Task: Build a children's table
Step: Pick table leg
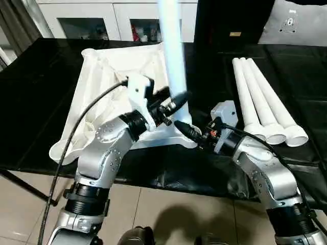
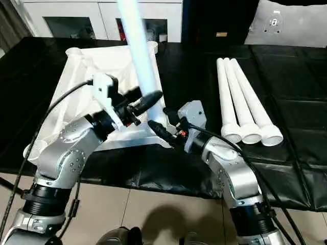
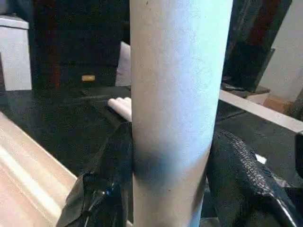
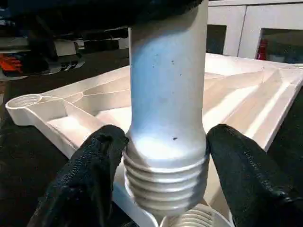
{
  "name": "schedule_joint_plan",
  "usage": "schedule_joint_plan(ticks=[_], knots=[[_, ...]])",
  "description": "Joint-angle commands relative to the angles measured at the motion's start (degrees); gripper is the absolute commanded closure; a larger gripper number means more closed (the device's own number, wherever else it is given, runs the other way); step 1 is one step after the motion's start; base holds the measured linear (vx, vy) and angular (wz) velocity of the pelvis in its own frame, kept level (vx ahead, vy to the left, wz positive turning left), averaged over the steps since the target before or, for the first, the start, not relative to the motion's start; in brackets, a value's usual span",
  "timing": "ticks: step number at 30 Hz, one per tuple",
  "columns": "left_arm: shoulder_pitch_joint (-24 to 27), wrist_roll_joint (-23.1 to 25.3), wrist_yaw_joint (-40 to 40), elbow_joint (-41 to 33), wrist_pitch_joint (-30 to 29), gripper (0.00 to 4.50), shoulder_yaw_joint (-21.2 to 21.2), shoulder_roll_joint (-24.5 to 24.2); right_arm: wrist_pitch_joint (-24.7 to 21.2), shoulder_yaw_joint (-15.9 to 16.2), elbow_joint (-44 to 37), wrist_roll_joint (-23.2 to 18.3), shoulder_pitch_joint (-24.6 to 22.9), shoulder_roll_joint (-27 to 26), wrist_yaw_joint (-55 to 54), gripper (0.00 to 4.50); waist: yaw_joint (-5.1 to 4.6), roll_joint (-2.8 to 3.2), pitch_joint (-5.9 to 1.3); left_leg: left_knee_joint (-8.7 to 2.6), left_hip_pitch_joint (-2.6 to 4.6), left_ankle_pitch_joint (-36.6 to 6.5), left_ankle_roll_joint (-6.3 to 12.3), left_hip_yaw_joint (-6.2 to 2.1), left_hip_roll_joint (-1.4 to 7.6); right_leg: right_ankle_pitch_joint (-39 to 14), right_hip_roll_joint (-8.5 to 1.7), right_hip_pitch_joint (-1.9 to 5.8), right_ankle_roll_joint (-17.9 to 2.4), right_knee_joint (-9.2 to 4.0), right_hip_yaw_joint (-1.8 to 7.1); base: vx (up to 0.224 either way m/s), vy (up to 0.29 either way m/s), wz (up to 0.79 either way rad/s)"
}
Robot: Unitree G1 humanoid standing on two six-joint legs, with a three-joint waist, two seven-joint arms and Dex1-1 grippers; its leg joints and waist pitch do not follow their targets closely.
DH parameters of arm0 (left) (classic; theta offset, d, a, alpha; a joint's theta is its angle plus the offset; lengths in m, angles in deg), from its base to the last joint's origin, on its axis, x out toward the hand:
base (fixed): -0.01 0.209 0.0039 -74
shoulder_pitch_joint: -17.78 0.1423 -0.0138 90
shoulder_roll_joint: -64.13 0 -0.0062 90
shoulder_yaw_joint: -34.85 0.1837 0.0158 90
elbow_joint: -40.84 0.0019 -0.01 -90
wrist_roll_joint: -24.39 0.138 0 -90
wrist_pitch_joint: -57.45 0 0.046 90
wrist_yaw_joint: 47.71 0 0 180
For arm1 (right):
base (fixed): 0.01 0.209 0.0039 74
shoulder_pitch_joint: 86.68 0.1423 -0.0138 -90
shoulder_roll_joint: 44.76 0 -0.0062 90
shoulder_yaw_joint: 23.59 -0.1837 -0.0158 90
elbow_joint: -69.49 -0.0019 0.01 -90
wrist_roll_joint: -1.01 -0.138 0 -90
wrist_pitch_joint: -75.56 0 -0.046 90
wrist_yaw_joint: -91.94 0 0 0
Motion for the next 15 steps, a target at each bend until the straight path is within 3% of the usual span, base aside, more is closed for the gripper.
schedule_joint_plan(ticks=[1,5,6,9,10,11,15], knots=[[-1.34,-0.25,-0.39,0.36,-0.44,2.55,-1.24,-0.40,-0.46,-1.07,-0.80,-1.25,0.29,0.36,0.67,0.97,-0.15,-0.76,-4.60,-3.66,2.15,-12.79,4.31,-2.15,4.88,-6.81,-5.10,1.84,-13.06,-4.84,2.59,0.000,0.000,0.00],[-3.45,-4.34,2.75,1.79,-4.39,2.55,-3.58,-1.84,-7.95,-7.01,-4.53,-9.61,0.76,2.98,2.63,0.51,0.01,-0.70,-4.52,-3.76,2.32,-12.62,4.41,-2.24,4.82,-6.10,-5.01,2.05,-13.61,-4.68,2.57,0.000,0.000,0.00],[-3.45,-4.34,2.75,1.79,-4.39,2.55,-3.58,-1.84,-7.95,-7.01,-4.53,-9.61,0.76,2.98,2.63,0.51,0.01,-0.70,-4.52,-3.76,2.32,-12.62,4.41,-2.24,4.82,-6.10,-5.01,2.05,-13.61,-4.68,2.57,0.000,0.000,0.00],[-5.32,-10.74,7.47,2.48,-10.14,2.55,-5.99,-3.31,-15.76,-11.52,-6.75,-16.49,1.93,6.10,4.11,0.22,0.16,-0.61,-4.57,-3.53,2.24,-11.66,4.61,-2.13,4.58,-6.32,-5.09,1.99,-14.23,-4.66,2.47,0.000,0.000,0.00],[-5.32,-10.74,7.47,2.48,-10.14,2.55,-5.99,-3.31,-15.76,-11.52,-6.75,-16.49,1.93,6.10,4.11,0.15,0.15,-0.61,-4.52,-3.50,2.34,-11.53,4.55,-2.10,4.45,-6.70,-5.09,2.02,-14.35,-4.67,2.43,0.000,0.000,0.00],[-6.56,-15.69,11.24,2.66,-14.40,2.55,-7.22,-4.42,-21.26,-13.31,-7.68,-21.19,2.40,8.30,5.85,0.07,0.23,-0.43,-4.49,-3.47,2.36,-11.41,4.36,-2.14,4.50,-7.03,-5.05,2.02,-14.44,-4.67,2.36,0.000,0.000,0.00],[-7.97,-19.24,16.75,3.05,-17.64,2.55,-7.21,-6.15,-25.62,-16.03,-8.21,-28.24,3.00,9.79,7.89,0.07,0.37,-0.35,-4.41,-3.46,2.32,-11.28,4.49,-2.07,4.51,-7.78,-5.08,1.88,-14.55,-4.85,2.37,0.000,0.000,0.00]])
